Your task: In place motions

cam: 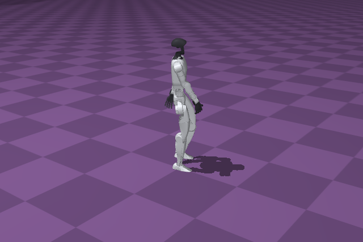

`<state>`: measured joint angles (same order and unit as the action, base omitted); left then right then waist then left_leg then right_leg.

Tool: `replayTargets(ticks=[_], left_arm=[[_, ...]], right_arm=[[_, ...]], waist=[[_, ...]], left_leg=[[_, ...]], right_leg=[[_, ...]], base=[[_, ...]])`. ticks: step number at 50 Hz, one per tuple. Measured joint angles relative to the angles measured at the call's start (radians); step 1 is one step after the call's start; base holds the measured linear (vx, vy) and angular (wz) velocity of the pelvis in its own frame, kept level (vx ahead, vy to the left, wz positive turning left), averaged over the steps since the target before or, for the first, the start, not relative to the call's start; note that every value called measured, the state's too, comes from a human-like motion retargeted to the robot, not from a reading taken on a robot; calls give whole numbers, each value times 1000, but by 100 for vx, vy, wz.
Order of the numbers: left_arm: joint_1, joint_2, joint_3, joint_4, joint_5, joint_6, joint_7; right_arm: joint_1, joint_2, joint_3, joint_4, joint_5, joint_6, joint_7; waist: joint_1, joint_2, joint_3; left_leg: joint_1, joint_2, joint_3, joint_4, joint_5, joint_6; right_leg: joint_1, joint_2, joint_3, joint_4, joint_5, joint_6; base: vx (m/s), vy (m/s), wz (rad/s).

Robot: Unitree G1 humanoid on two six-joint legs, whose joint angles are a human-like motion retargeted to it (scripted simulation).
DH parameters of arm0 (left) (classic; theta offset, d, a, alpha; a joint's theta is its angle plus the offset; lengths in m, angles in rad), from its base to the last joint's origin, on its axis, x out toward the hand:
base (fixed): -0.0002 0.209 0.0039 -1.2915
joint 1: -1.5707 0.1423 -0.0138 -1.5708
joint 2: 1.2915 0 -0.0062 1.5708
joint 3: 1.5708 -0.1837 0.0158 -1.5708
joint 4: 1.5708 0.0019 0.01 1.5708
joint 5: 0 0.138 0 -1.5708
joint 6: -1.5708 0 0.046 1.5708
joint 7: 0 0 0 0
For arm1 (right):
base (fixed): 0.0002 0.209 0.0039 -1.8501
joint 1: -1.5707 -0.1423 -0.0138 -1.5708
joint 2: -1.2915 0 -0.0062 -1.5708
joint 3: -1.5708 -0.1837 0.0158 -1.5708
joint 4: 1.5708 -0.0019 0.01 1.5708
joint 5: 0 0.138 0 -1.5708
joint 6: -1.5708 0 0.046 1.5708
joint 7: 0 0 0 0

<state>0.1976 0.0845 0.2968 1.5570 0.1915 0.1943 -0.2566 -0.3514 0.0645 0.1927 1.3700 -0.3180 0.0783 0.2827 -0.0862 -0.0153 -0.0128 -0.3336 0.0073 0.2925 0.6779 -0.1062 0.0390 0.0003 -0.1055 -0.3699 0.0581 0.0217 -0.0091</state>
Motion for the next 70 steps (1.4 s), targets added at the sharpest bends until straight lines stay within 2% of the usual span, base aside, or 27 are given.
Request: replayTargets(ticks=[2,3,4,5,7,8,9,12,17,22,25,28,32,35,37,41,46,50,54,59,62,63,65,67,68,70], left_arm=[[-9,2,-1,-15,-11,-8,15],[-11,3,-5,-20,-15,-11,21],[-11,4,-8,-23,-16,-13,24],[-9,4,-10,-26,-16,-14,25],[-20,6,-7,-31,-3,-10,14],[-31,11,-4,-35,7,-11,10],[-41,17,-10,-42,13,-13,11],[-61,37,-49,-66,20,-25,24],[-57,32,-11,-50,-7,-25,33],[-63,23,59,50,-62,13,-23],[-99,35,34,64,-86,20,-7],[-158,49,-38,41,-81,14,40],[-259,42,-113,-42,-110,7,79],[-341,24,-120,-119,-170,-11,59],[-396,17,-113,-155,-198,-18,61],[-493,18,-121,-226,-217,-49,92],[-569,44,-148,-259,-209,-62,129],[-582,49,-146,-248,-204,-66,133],[-560,53,-139,-190,-193,-61,124],[-489,44,-138,-88,-154,-41,108],[-441,35,-144,-10,-124,-24,87],[-426,32,-146,23,-109,-15,78],[-398,27,-151,74,-88,6,65],[-346,9,-172,113,-69,31,53],[-330,5,-189,121,-55,36,48],[-297,-17,-217,128,-14,37,55]], right_arm=[[19,3,-4,18,4,6,4],[26,3,-8,24,5,8,7],[33,3,-7,31,5,10,11],[40,4,-5,38,5,12,15],[42,12,2,44,7,22,9],[40,17,0,38,12,22,5],[37,15,-5,24,18,16,9],[37,-6,-22,-35,35,-8,42],[37,-18,-19,-93,-16,-13,37],[84,-30,-12,-96,-33,-27,58],[137,-49,-38,-92,-56,-27,43],[188,-84,-82,-51,-72,-31,16],[249,-138,-137,22,-113,-15,-16],[293,-181,-180,85,-131,8,-33],[311,-204,-214,127,-134,25,-34],[356,-249,-288,237,-101,66,-68],[389,-280,-333,304,-45,96,-102],[396,-268,-346,274,-46,94,-89],[376,-235,-315,206,-69,77,-55],[320,-187,-229,143,-80,52,-55],[289,-153,-182,107,-78,48,-37],[278,-138,-170,88,-77,48,-24],[266,-115,-143,48,-81,50,2],[262,-104,-88,5,-112,29,31],[263,-99,-82,-11,-122,22,46],[253,-89,-76,-51,-153,6,79]], waist=[[-6,24,-25],[-22,33,-36],[-31,42,-44],[-36,51,-52],[-93,60,-81],[-107,66,-96],[-114,65,-96],[-103,37,-68],[-40,-2,-32],[-60,0,-37],[-74,2,-34],[-59,8,-24],[-60,39,9],[-116,86,33],[-154,102,44],[-237,140,46],[-284,155,42],[-274,143,31],[-257,124,11],[-220,95,-14],[-217,70,-16],[-255,62,-10],[-413,56,3],[-253,7,-44],[-207,2,-54],[-140,12,-78]], left_leg=[[137,-45,14,-293,-169,-46],[203,-43,107,-385,-263,-48],[246,-53,140,-478,-278,-28],[279,-70,145,-570,-252,4],[283,-65,103,-650,-169,-13],[278,-49,160,-670,-148,-30],[265,-54,160,-673,-146,-22],[230,-103,64,-634,-187,22],[251,-108,109,-603,-221,19],[277,-113,114,-624,-237,40],[279,-108,99,-623,-244,44],[280,-94,94,-622,-250,49],[282,-49,118,-625,-248,56],[271,-3,102,-618,-238,64],[261,16,104,-615,-226,67],[231,66,102,-606,-198,64],[217,96,120,-601,-187,54],[221,92,136,-598,-191,52],[233,70,164,-614,-192,49],[251,26,187,-629,-202,48],[270,-16,172,-628,-210,52],[276,-38,126,-624,-210,57],[277,-86,-42,-612,-198,68],[303,-128,105,-628,-218,60],[307,-130,134,-632,-221,57],[277,-116,161,-628,-221,50]], right_leg=[[-10,29,2,2,-9,6],[-11,36,-11,4,-15,11],[-9,44,-7,4,-18,15],[-5,52,3,3,-20,19],[-24,42,-40,2,-26,25],[-47,42,-45,4,-28,29],[-58,36,-50,6,-29,35],[-48,7,-73,0,-20,53],[-30,-11,-52,1,-12,62],[-29,-13,-38,45,-43,63],[-46,-26,-32,111,-68,58],[-94,-44,-27,233,-39,39],[-225,-46,11,495,139,-4],[-359,-73,-7,784,87,-56],[-442,-88,-1,932,57,-68],[-610,-74,41,1165,26,-32],[-685,-69,47,1249,25,-14],[-652,-67,45,1199,28,-17],[-569,-35,65,1045,44,0],[-387,53,146,682,75,43],[-230,61,157,399,85,77],[-161,58,125,281,28,92],[-22,35,-118,116,-81,79],[20,13,-114,-1,-41,94],[15,19,-41,-16,-26,108],[-12,7,-14,-35,0,149]], base=[[0,0,0],[-1,5,19],[-2,10,10],[-7,13,23],[-22,14,67],[-38,16,74],[-42,14,69],[-27,17,39],[-21,12,-47],[-15,2,-20],[-20,8,14],[-20,7,-13],[-25,10,-20],[-18,8,38],[-18,4,55],[-11,-1,62],[-2,0,13],[3,-2,-29],[6,-2,-41],[12,-1,-39],[20,-2,33],[25,-6,228],[29,-6,249],[39,-5,-196],[30,-3,-199],[10,0,-35]])
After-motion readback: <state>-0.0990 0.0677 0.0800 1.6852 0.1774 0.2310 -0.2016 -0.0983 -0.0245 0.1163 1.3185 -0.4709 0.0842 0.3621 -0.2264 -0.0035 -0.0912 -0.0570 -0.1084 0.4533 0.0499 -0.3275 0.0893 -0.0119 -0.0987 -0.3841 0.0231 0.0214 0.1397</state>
